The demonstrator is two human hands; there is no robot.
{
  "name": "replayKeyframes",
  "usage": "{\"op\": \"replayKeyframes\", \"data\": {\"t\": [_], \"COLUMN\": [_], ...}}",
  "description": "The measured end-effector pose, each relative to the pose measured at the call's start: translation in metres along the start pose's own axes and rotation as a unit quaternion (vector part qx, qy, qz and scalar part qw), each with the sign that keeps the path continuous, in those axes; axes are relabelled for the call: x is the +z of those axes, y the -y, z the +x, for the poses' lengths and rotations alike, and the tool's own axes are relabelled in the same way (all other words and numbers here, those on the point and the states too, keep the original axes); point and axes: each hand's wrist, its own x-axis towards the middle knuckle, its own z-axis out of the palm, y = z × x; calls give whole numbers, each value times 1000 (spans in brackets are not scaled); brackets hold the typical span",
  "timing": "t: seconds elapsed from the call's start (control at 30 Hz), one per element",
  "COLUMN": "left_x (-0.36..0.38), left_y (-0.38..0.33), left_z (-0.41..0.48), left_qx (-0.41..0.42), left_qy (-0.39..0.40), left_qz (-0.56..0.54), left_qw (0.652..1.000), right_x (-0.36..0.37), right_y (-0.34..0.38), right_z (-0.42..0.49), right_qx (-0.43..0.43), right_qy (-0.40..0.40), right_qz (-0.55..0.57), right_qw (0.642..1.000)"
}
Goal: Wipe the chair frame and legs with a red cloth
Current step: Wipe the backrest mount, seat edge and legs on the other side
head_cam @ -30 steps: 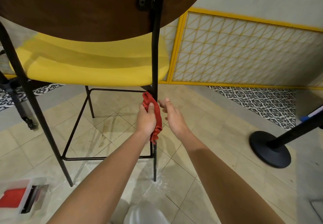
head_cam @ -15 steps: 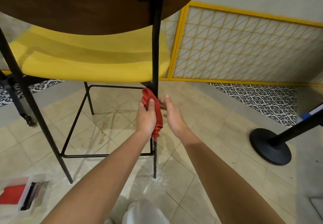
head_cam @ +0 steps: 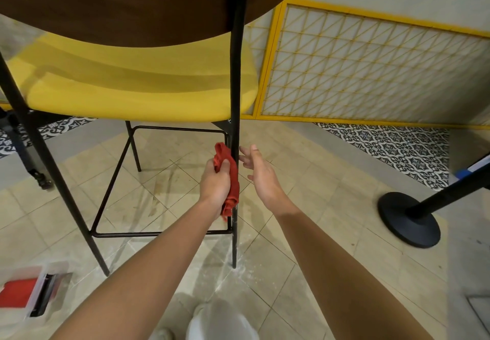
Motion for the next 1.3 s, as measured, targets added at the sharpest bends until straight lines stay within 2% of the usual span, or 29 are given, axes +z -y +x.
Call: {"op": "replayKeyframes", "data": {"t": [0.1, 0.23, 0.33, 0.5, 0.6, 0.7, 0.87, 1.1, 1.3], "left_x": [7, 10, 7, 0, -3, -7, -3, 15, 0], "left_y": [-2, 4, 10, 32, 41, 40, 33, 51, 59], "left_z": [-6, -5, 1, 8, 12, 17, 15, 6, 19], "left_qx": [42, 83, 84, 37, -16, -82, -62, -54, -127], "left_qy": [-5, -4, 9, 52, 68, 82, 36, -24, 61], "left_qz": [-50, -6, -4, 16, 57, 53, -47, -17, 93], "left_qw": [998, 997, 996, 998, 996, 992, 996, 998, 986], "right_x": [-1, -1, -1, 7, 11, 12, 8, 7, 3], "right_y": [-1, -6, -15, -26, -33, -39, -44, -53, -60], "right_z": [2, 3, 5, 8, 11, 14, 18, 19, 17], "right_qx": [-4, -8, 2, 25, 48, 62, 71, 58, 53], "right_qy": [1, 2, 4, 3, -7, -15, -21, -16, 0], "right_qz": [-5, 0, -1, -2, -4, 1, 7, 3, -10], "right_qw": [1000, 1000, 1000, 1000, 999, 998, 997, 998, 999]}}
